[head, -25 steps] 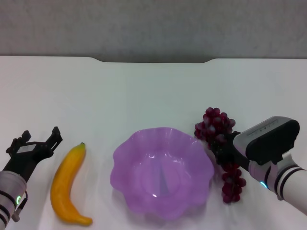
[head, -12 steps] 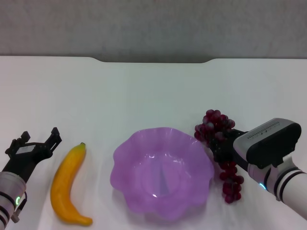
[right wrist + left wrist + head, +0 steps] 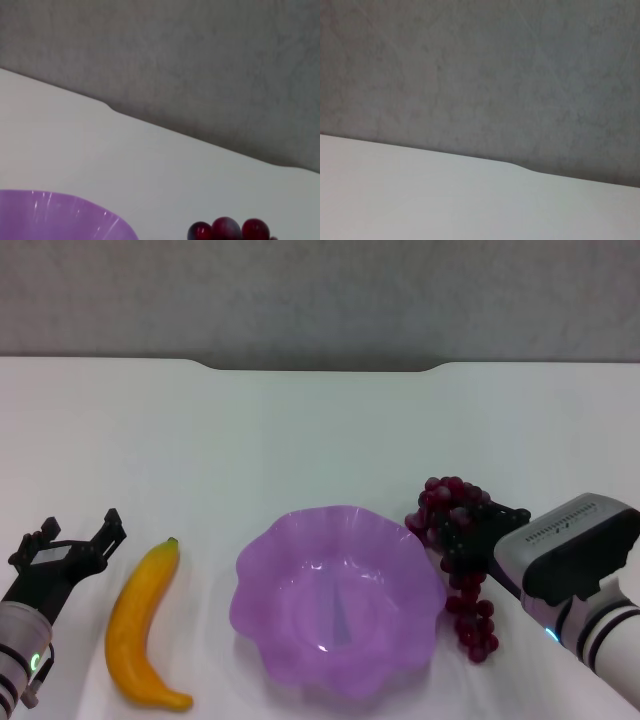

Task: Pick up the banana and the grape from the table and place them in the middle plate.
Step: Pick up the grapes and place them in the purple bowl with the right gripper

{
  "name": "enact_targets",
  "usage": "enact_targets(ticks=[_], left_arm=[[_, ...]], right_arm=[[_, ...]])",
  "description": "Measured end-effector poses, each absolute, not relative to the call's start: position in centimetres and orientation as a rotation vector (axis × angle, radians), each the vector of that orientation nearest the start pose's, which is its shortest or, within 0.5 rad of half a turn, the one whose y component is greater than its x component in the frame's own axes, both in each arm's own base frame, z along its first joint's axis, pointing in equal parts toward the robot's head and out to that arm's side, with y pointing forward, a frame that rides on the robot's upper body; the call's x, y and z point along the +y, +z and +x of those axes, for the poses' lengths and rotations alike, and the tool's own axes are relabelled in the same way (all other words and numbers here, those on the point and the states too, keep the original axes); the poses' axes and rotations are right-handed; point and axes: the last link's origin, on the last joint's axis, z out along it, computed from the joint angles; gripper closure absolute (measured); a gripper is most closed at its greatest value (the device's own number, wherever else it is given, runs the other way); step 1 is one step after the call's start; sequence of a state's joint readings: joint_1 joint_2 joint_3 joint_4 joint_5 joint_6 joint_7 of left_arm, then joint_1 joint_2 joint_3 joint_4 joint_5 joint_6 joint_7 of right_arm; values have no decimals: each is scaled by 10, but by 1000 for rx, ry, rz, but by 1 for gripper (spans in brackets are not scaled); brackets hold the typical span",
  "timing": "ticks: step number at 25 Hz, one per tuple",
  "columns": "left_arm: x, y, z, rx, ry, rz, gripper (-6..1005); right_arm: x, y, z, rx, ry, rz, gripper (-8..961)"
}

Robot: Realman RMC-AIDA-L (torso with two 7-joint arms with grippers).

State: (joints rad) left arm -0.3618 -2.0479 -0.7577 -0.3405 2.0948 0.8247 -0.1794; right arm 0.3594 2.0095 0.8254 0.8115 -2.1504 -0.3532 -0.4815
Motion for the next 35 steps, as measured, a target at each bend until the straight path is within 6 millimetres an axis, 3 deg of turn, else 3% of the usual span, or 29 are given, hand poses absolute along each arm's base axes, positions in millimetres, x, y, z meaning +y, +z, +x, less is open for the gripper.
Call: enact_targets(ticks=[35], left_arm=[[317,-44,-360,-952,-576,-1559,116]], right_arm=[[333,-91,254,493,356,-2019,702]])
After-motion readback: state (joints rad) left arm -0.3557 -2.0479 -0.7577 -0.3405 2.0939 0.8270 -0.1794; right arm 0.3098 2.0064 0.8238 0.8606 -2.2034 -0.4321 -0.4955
